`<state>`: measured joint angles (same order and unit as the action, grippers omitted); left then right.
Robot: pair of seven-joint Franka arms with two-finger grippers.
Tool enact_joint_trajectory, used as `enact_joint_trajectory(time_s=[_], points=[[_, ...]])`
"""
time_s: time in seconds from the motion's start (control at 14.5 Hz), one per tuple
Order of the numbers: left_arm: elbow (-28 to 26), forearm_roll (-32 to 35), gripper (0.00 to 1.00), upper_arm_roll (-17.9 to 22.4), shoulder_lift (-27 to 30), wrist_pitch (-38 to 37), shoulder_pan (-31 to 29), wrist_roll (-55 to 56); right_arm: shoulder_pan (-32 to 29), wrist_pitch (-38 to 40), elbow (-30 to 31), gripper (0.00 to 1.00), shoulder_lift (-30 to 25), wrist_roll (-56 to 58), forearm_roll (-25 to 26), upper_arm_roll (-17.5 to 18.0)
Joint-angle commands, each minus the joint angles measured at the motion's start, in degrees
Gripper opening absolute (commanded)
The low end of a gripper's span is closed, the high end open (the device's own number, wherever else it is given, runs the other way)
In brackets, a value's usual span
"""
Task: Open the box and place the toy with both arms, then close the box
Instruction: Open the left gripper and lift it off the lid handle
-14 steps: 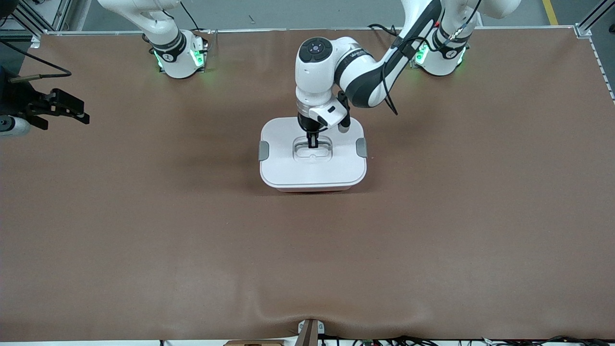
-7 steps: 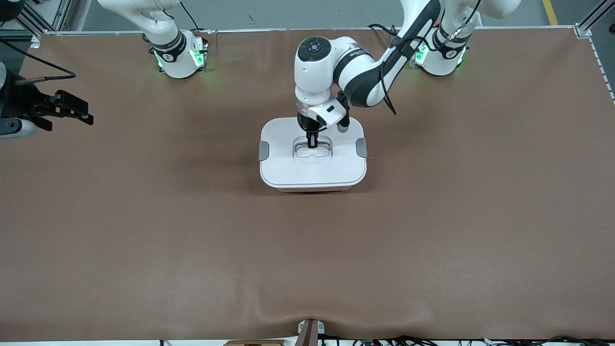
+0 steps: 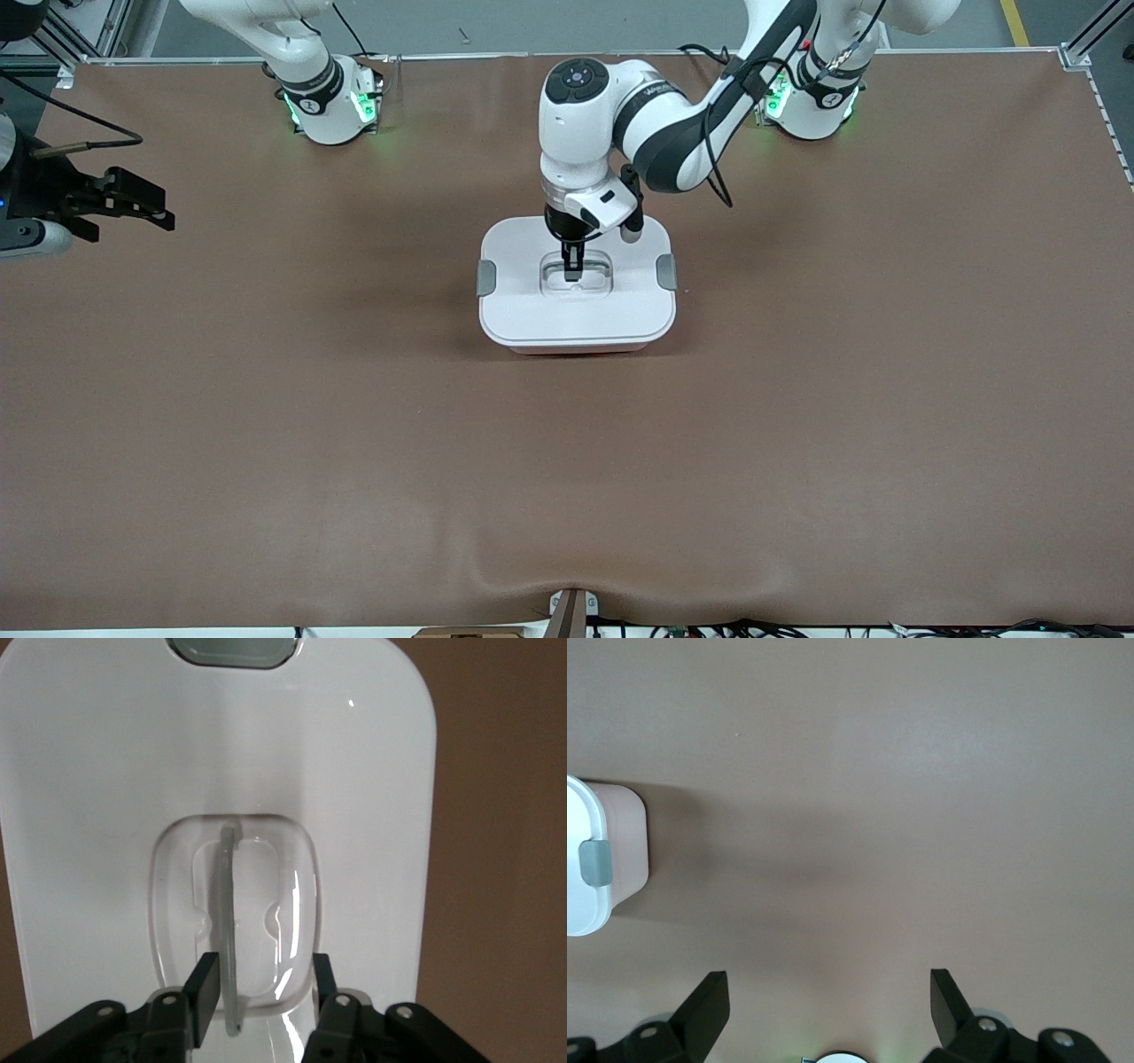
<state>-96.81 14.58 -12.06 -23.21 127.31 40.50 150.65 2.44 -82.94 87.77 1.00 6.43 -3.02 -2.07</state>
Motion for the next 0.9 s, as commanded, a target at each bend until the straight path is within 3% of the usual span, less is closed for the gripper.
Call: enact_joint_trajectory(time_s=[0.0, 0.35, 0.83], points=[[4.6, 1.15, 1.0, 0.02, 1.23, -5.92, -0.59, -1.31, 0.2, 0.33, -0.14, 1.0, -0.04, 0.17, -0.32, -0.22], [6.55, -0.25, 1.0, 0.2, 3.78, -10.24, -5.07, -14.22, 0.2, 0.41, -0.06, 1.0, -0.04, 0.17, -0.32, -0.22], [8.22, -1.92, 1.0, 0.11, 5.71, -19.73, -13.94, -41.89, 0.2, 0.41, -0.06, 1.0, -0.04, 0.17, -0.32, -0.22]])
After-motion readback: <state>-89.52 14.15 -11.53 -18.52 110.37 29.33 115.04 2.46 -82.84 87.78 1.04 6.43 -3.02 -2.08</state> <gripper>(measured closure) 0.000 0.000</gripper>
